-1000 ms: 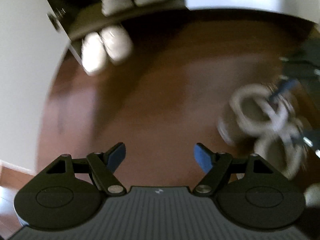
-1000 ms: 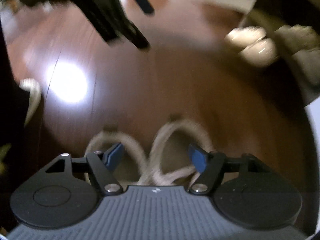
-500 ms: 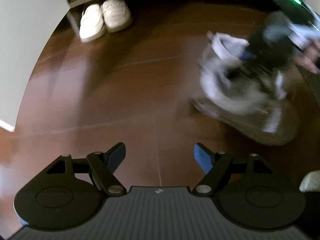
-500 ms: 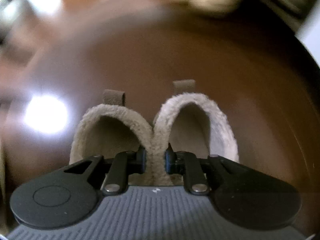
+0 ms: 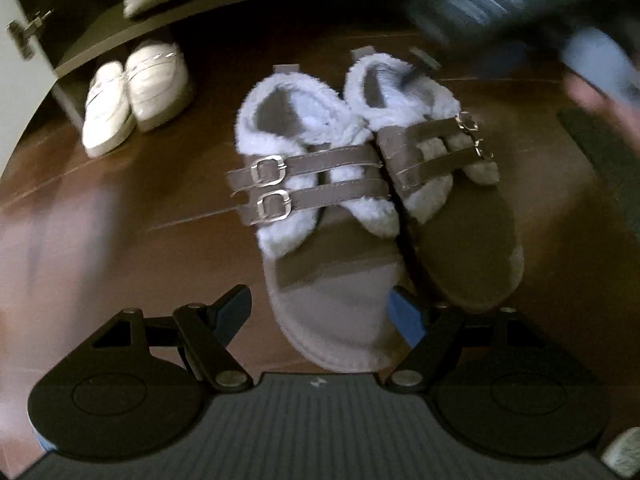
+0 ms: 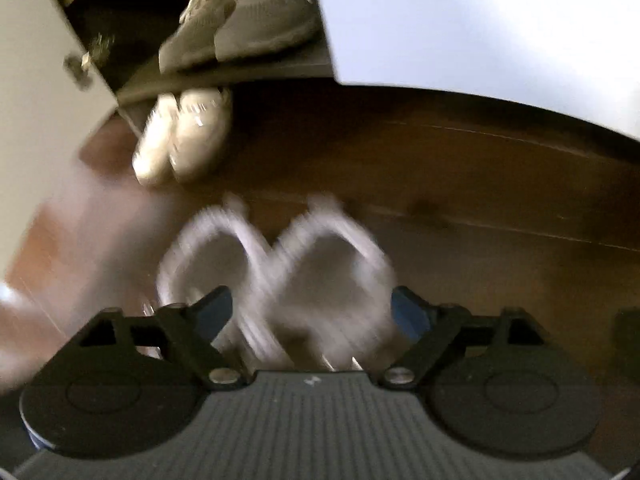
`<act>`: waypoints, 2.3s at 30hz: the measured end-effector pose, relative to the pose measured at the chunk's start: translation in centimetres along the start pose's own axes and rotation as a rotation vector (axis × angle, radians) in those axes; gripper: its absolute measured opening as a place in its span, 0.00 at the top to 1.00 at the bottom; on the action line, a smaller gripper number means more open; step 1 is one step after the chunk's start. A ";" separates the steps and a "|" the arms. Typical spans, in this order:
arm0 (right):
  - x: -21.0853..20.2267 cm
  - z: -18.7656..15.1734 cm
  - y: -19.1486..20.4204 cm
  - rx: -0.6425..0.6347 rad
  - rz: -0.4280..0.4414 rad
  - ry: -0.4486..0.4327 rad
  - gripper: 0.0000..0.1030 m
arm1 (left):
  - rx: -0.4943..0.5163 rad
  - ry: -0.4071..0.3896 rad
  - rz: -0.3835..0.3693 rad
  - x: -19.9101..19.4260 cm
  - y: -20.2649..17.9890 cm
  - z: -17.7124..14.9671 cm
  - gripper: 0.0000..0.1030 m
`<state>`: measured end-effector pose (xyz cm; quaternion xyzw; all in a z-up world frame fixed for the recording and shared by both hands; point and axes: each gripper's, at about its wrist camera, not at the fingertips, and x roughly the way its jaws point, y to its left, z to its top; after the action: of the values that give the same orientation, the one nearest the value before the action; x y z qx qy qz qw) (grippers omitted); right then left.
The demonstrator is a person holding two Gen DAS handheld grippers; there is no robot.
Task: Organize scattered shoes
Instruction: 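Carry the slippers with the right gripper onto the bottom shelf beside the loafers, then open the right gripper and push the slippers deeper into the shelf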
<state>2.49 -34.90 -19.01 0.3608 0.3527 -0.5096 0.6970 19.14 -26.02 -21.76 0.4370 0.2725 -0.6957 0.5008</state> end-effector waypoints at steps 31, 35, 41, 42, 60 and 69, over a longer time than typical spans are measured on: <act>14.1 12.3 1.4 0.079 -0.048 -0.028 0.28 | 0.067 -0.116 0.028 12.1 9.4 14.8 0.20; 14.3 12.4 1.6 0.056 -0.032 -0.067 0.25 | 0.029 -0.140 0.027 11.8 9.9 14.5 0.32; 11.3 6.8 2.2 -0.068 -0.051 -0.095 0.49 | 0.089 -0.129 0.091 10.7 9.6 11.5 0.32; 11.5 6.2 2.4 -0.079 -0.049 -0.079 0.67 | 0.088 -0.125 0.095 10.7 9.7 11.3 0.33; 14.8 8.5 2.4 -0.158 -0.006 -0.078 0.87 | 0.012 -0.107 0.111 14.3 11.4 14.3 0.41; 14.8 8.6 1.7 -0.151 -0.061 -0.081 0.88 | 0.011 -0.123 0.176 14.5 12.0 14.6 0.42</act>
<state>8.59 -48.67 -27.29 0.2754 0.3727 -0.5164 0.7201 23.77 -48.78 -26.93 0.4186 0.1980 -0.6758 0.5734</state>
